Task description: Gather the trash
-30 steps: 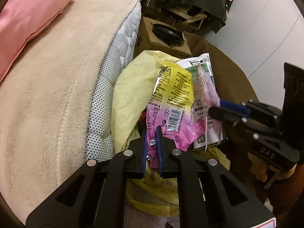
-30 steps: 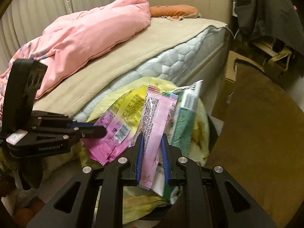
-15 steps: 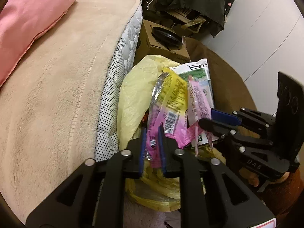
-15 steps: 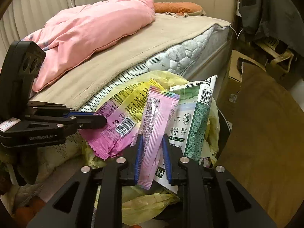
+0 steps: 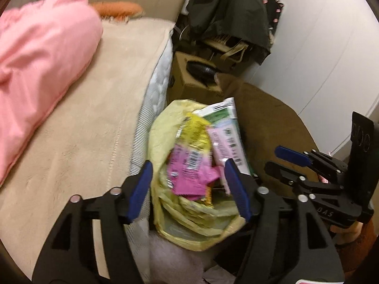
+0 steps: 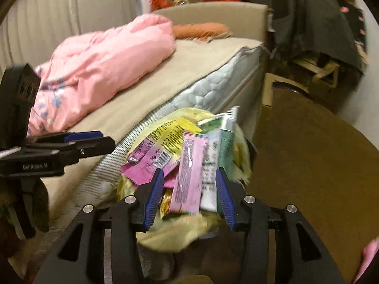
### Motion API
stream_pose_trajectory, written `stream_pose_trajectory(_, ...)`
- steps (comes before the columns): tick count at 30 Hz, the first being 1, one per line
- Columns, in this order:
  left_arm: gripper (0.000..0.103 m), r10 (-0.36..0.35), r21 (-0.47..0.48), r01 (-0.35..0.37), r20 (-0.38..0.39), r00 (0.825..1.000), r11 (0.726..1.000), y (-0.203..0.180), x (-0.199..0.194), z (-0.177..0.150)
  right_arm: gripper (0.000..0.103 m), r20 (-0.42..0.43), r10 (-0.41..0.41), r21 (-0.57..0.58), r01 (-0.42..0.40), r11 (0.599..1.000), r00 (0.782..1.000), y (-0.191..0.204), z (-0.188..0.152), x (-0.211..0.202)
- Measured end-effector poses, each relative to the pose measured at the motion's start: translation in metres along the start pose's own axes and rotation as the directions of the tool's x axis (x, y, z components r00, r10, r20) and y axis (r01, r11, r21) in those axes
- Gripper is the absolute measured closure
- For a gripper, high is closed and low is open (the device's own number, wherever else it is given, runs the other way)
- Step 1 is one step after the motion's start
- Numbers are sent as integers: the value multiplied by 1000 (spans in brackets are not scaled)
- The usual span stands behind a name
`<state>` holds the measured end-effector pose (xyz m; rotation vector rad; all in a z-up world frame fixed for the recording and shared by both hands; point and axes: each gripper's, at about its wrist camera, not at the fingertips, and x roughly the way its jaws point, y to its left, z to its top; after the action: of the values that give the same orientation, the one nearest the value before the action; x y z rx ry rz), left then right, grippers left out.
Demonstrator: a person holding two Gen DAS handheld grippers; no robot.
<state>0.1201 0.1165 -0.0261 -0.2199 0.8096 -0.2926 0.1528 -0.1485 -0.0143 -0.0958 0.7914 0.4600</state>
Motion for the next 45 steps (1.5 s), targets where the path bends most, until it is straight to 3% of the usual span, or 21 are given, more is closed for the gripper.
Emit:
stream_pose_trajectory(5, 37, 35, 78, -42, 82, 996, 996, -44, -24, -24, 52, 65, -84, 107, 77, 991, 994, -6, -36, -54)
stream_pose_trajectory(8, 37, 49, 118, -61, 99, 994, 991, -66, -32, -43, 52, 49, -149, 152, 140, 978, 988, -8, -62, -75)
stream_pose_trajectory(16, 37, 102, 188, -123, 116, 988, 974, -99, -45, -70, 52, 67, -197, 232, 176, 957, 978, -3, -105, -109)
stream_pose_trajectory(22, 37, 140, 173, -154, 86, 986, 973, -99, -45, -81, 52, 98, -246, 220, 220, 950, 964, 8, -109, -116)
stream_pose_trajectory(45, 37, 179, 161, -190, 84, 980, 968, -97, -51, -86, 52, 104, -233, 211, 207, 955, 967, 14, -111, -115)
